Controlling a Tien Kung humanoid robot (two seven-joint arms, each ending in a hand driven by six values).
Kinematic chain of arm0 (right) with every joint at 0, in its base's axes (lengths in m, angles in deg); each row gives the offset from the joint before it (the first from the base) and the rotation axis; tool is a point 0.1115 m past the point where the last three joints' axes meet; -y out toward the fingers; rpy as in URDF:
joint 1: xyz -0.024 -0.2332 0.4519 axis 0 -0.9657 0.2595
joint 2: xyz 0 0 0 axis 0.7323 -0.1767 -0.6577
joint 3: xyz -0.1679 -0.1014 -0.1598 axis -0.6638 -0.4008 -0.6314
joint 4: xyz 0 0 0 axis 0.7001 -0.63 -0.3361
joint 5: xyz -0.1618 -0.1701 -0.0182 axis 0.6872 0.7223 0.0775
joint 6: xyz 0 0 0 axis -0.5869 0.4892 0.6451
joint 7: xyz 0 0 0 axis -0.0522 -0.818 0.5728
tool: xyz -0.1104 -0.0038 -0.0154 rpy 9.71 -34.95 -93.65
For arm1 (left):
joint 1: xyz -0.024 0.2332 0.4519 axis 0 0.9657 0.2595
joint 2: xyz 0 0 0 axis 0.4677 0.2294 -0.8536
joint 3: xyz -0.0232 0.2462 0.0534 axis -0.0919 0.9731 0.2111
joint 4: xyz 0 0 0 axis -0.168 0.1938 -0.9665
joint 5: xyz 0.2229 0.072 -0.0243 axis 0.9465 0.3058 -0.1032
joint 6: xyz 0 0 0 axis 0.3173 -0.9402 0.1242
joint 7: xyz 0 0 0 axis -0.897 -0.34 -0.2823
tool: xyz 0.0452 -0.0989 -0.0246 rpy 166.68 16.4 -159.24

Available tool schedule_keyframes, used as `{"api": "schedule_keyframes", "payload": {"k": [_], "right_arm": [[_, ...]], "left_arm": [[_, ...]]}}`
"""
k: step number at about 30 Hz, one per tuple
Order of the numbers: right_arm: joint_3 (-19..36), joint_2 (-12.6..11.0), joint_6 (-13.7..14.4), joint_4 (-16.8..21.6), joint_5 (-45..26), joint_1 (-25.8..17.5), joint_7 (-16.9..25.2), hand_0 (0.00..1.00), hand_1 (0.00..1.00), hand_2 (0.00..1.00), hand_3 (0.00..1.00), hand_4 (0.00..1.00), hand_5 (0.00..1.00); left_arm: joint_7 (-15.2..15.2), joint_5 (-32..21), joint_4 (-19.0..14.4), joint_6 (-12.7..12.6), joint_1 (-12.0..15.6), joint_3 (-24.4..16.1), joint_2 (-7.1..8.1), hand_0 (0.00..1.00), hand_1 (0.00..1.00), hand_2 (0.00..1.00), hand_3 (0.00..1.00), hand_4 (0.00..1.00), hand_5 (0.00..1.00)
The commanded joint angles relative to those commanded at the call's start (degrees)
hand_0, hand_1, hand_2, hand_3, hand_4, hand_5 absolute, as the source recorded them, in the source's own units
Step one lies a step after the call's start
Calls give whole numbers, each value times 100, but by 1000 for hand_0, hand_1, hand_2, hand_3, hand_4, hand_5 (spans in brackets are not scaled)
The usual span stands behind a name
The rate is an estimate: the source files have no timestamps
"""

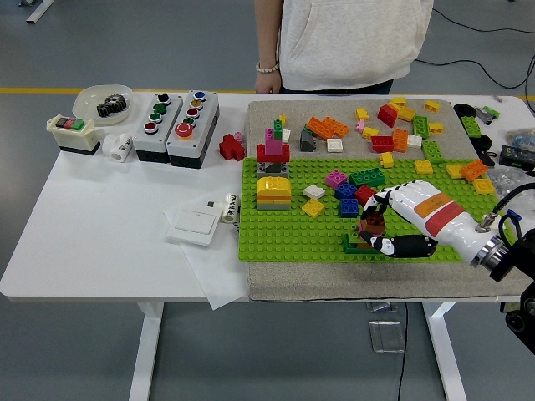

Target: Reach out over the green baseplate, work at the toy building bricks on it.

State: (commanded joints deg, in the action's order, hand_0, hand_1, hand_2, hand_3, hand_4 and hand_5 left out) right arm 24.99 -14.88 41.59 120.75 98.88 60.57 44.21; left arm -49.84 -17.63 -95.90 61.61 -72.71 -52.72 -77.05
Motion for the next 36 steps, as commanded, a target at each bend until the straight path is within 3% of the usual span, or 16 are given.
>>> {"api": "schedule_keyframes", "payload": {"k": [36], "right_arm": [[-120, 91, -11, 61, 40, -80, -12, 449, 458, 535, 542, 684, 542]], "left_arm": [[5, 21, -3, 26, -37, -6, 4, 483, 575, 635, 579, 603, 672]]}}
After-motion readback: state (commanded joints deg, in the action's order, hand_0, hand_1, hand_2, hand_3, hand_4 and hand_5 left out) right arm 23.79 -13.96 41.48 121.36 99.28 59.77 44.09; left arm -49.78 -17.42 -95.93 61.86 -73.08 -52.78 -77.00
